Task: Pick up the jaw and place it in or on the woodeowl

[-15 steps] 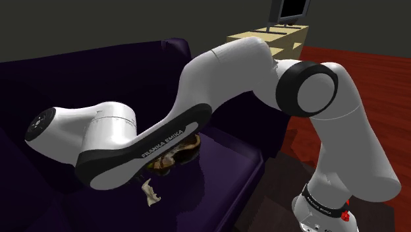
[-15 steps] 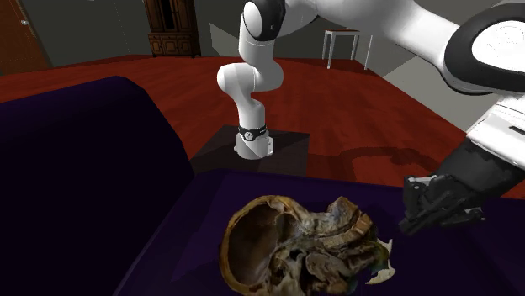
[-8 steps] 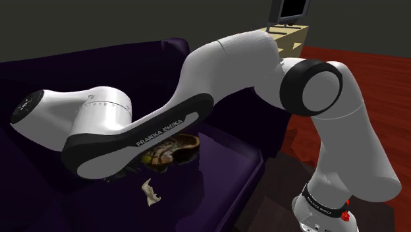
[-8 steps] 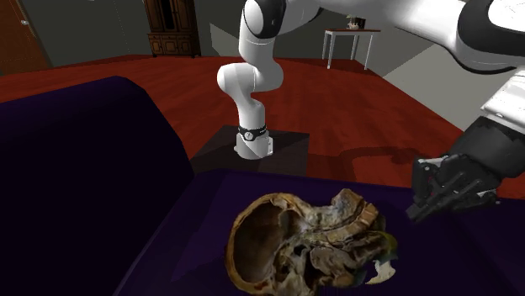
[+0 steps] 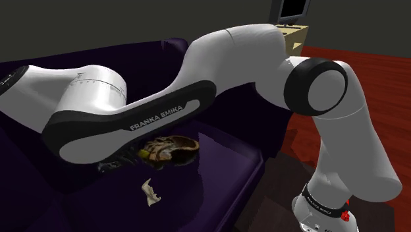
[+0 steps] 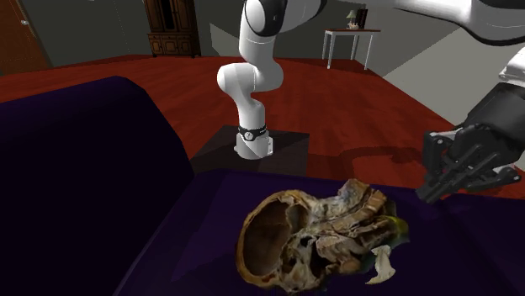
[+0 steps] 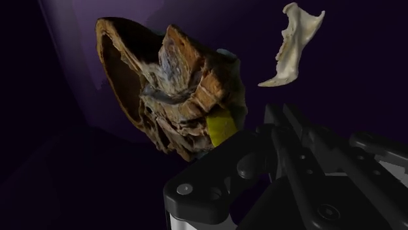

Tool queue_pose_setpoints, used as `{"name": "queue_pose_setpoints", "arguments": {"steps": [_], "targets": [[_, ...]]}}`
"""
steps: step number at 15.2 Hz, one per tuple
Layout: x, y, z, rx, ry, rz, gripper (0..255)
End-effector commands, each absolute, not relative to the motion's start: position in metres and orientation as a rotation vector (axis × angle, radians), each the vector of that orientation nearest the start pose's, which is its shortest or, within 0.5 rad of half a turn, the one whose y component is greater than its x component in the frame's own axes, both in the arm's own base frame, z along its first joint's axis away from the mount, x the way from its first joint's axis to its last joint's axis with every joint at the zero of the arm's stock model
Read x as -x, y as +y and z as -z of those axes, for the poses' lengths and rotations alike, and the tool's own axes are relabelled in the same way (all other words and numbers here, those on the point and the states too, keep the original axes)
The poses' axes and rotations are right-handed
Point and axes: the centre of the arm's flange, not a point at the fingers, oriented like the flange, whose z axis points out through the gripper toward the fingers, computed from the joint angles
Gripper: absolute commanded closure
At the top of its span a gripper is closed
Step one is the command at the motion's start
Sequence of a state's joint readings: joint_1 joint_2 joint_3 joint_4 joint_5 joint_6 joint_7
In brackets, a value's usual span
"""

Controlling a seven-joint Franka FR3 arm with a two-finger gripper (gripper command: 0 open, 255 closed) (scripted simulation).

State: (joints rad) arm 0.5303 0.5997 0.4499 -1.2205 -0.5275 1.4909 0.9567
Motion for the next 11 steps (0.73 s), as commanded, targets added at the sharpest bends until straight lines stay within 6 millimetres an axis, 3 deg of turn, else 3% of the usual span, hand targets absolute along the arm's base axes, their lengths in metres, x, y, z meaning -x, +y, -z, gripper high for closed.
{"name": "queue_pose_setpoints", "arguments": {"steps": [1,10,11], "targets": [[-0.488,0.490,-0.440,3.520,-0.035,0.122,255],[-0.528,0.379,-0.454,3.520,-0.035,0.122,255],[-0.522,0.394,-0.454,3.517,-0.037,0.126,255]]}}
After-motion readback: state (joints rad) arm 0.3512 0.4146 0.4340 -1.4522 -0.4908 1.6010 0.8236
